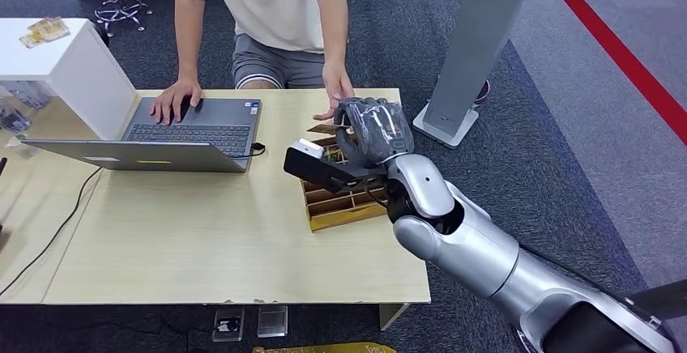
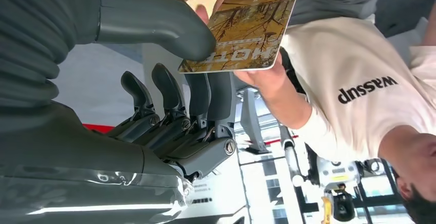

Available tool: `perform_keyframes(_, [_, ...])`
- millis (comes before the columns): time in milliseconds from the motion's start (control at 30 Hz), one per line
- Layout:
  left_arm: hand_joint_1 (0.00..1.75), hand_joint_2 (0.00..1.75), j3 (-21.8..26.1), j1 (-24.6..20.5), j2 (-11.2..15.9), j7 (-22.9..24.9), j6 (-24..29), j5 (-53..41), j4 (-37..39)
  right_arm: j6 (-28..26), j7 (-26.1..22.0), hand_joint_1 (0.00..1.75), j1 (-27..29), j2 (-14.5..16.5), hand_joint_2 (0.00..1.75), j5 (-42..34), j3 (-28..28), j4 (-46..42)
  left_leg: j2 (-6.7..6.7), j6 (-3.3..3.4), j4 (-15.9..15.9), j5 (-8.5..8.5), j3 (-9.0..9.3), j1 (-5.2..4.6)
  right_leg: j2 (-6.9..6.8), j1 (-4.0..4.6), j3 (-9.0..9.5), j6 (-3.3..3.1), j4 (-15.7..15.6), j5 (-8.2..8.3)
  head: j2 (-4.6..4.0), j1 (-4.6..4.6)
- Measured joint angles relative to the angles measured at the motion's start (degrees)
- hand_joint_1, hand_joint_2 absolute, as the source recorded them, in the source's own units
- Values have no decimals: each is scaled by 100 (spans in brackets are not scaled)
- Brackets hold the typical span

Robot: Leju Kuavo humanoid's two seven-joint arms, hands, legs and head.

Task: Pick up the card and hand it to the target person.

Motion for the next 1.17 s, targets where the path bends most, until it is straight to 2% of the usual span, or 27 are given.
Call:
perform_keyframes(133, [0, 175, 0, -22, -1, 46, -78, -8, 0, -345, -325, 145, 63, 0, 175, 172, -27, -31, -1, 0, 0, 0, -1, 0, -1, 0, 1, 0, 0, 0, 1, 4])
perform_keyframes(333, [0, 175, -1, -86, -25, 254, -458, -11, 0, -1418, -1063, 145, 155, 100, 175, 639, -72, 507, -3, 0, 0, 0, -4, 0, -2, 0, 1, 0, 0, 0, 1, 3])
perform_keyframes(600, [0, 175, -4, -126, -68, 336, -593, -23, 0, -3044, -1404, 145, 196, 239, 175, 1402, -160, 1677, -3, 0, 0, 0, -4, 0, -2, 0, 0, 0, 0, 0, 1, 2])
perform_keyframes(800, [0, 175, -4, -140, -81, 352, -637, -4, 0, -3200, -1495, 145, 227, 303, 175, 1668, -300, 2179, -2, 0, 0, 0, -3, 0, -1, 0, 0, 0, 0, 0, 1, 2])
perform_keyframes(900, [0, 175, -4, -141, -82, 332, -654, -2, 0, -3202, -1558, 36, 251, 357, 175, 1721, -387, 2369, -2, 0, 0, 0, -3, 0, -2, 0, 0, 0, 0, 0, 0, 3])
perform_keyframes(933, [0, 131, -4, -141, -82, 315, -651, -5, 0, -3203, -1575, 0, 260, 375, 175, 1733, -413, 2416, -2, 0, 0, 0, -3, 0, -1, 0, 0, 0, 0, 0, 0, 3])
perform_keyframes(1033, [0, 0, -4, -140, -81, 261, -641, 4, 0, -3204, -1657, 0, 307, 421, 175, 1675, -495, 2492, -2, 0, 0, 0, -3, 0, -1, 0, 0, 0, 0, 0, 0, 3])
perform_keyframes(1167, [0, 0, -4, -132, -81, 202, -601, 108, 0, -3206, -1962, 0, 394, 494, 175, 1093, -616, 2521, -2, 0, 0, 0, -4, 0, -1, 0, 0, 0, 0, 0, 1, 3])
